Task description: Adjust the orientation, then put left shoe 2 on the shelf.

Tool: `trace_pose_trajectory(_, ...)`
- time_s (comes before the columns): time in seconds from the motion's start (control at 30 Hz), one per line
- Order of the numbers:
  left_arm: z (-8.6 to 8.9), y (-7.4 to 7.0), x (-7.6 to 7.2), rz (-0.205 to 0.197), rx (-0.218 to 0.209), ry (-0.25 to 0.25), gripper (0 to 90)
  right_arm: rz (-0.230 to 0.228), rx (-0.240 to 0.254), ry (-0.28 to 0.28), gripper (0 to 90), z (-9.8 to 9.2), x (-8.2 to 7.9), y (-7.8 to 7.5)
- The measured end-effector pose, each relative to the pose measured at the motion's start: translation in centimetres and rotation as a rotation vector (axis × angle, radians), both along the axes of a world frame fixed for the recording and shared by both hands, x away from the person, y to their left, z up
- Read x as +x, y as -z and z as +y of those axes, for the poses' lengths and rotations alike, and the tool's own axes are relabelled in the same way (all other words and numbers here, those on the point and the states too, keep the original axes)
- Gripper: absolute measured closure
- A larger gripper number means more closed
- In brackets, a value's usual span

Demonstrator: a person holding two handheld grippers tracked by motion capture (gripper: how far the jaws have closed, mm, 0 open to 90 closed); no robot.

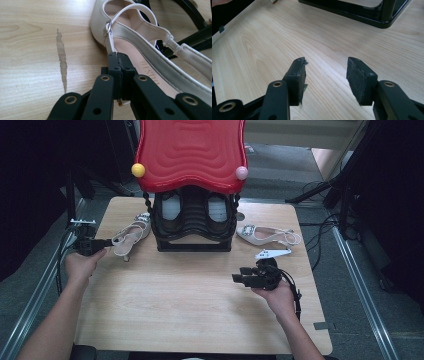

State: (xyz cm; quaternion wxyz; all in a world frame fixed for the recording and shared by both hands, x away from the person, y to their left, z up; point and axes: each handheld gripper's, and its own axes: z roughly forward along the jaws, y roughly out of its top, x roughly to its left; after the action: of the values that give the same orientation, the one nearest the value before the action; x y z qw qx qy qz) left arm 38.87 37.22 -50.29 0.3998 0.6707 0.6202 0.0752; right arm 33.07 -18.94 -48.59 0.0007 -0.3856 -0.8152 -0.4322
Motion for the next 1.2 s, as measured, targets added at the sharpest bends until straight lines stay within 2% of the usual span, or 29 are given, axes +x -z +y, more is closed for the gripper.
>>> trace_pose_trajectory(0.1,-0.4,0.0,-0.3,-0.004,0.003,-0.014,90.0,0.001,-0.004,-0.002,51.0,0.1,0.0,0.0)
trace_pose_trajectory(0.23,-1.2,0.0,-0.6,-0.001,-0.002,0.005,90.0,-0.003,-0.006,0.002,51.3,0.1,0.0,0.0)
trace_pose_trajectory(0.4,-1.6,0.2,-0.9,-0.002,-0.028,-0.005,88.9,-0.003,-0.008,0.005,51.5,0.1,0.0,0.0)
trace_pose_trajectory(0.53,-1.0,0.0,-1.2,-0.004,-0.033,-0.029,78.3,-0.007,-0.011,0.003,51.7,0.1,0.0,-0.1)
trace_pose_trajectory(0.67,-0.7,-0.6,-1.5,-0.029,-0.028,-0.040,69.5,0.000,-0.012,0.005,52.4,0.0,0.2,0.1)
trace_pose_trajectory(0.83,-0.4,-1.5,-1.6,-0.054,-0.058,-0.060,63.0,-0.004,-0.017,0.006,52.5,0.0,0.1,0.0)
trace_pose_trajectory(0.97,-0.5,-2.2,-1.7,-0.058,-0.013,-0.062,61.4,0.000,-0.019,0.006,52.4,0.1,0.2,0.1)
trace_pose_trajectory(1.2,-0.6,-3.0,-1.1,-0.071,-0.041,-0.081,56.4,0.006,-0.025,0.007,52.4,0.1,0.3,0.3)
